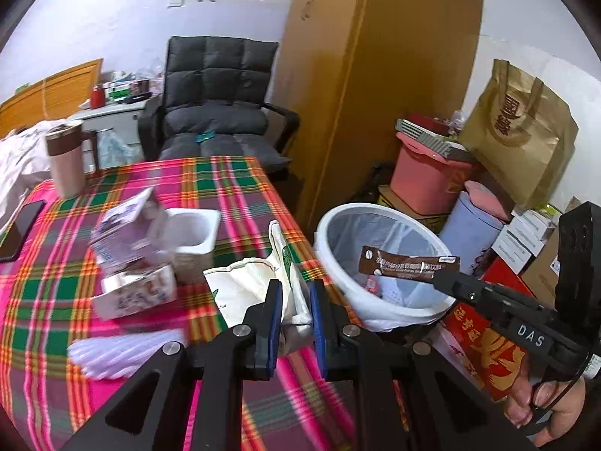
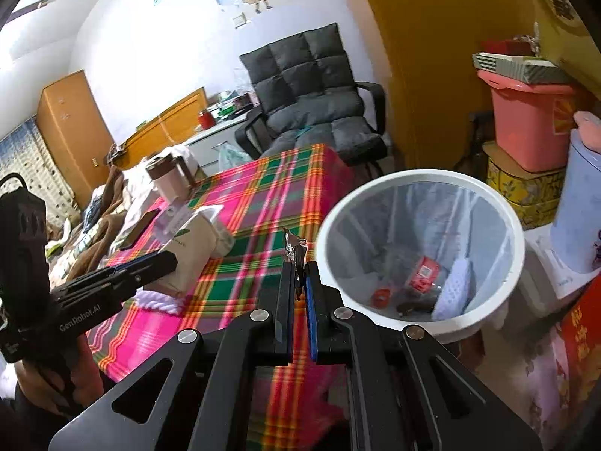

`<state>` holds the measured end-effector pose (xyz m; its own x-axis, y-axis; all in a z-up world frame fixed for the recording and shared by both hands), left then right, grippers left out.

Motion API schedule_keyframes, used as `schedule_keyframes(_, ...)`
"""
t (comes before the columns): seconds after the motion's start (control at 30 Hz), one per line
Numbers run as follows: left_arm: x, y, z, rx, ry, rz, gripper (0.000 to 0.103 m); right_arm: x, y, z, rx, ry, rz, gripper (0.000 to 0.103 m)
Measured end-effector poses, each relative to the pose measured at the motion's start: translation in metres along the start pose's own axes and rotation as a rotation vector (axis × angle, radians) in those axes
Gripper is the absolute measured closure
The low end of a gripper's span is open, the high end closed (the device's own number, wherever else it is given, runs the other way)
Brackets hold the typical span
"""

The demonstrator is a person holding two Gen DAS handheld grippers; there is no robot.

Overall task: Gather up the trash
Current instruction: 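Carry the bag and scraps over the white bin and open both tools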

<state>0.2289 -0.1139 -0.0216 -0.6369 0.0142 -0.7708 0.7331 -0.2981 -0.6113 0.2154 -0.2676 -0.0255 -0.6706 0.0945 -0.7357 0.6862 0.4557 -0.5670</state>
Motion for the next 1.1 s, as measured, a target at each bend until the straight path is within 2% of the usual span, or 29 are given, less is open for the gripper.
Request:
schedule_keyframes(0.67, -0.014, 0.078, 0.088, 0.156, 0.102, -0.07, 0.088, 0.006, -0.008, 0.078, 0.135, 0.106, -0.018, 0.095)
schedule_keyframes(1.0, -0.012, 0.116, 0.111, 0.205, 0.121, -0.122, 0.088, 0.008, 0.002, 0.1, 0.175, 0.122, -0.057, 0.095)
schedule_keyframes(1.1, -0.012, 0.124, 0.11, 0.198, 0.109, -0.134, 0.087, 0.009, 0.007, 0.104, 0.185, 0.122, -0.077, 0.093)
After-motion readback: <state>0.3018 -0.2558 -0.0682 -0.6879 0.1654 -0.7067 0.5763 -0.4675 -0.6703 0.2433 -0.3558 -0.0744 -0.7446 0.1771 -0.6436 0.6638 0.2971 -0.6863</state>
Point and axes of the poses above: each gripper's, at about its wrist camera, not at the fingertips, and y roughly the way its jaws point, z to its right, x to its underside, the point moved 10 cm from there along y, roughly the way its jaws point, and after that the axes turned 2 degrees about -x, right-handed, at the moved point
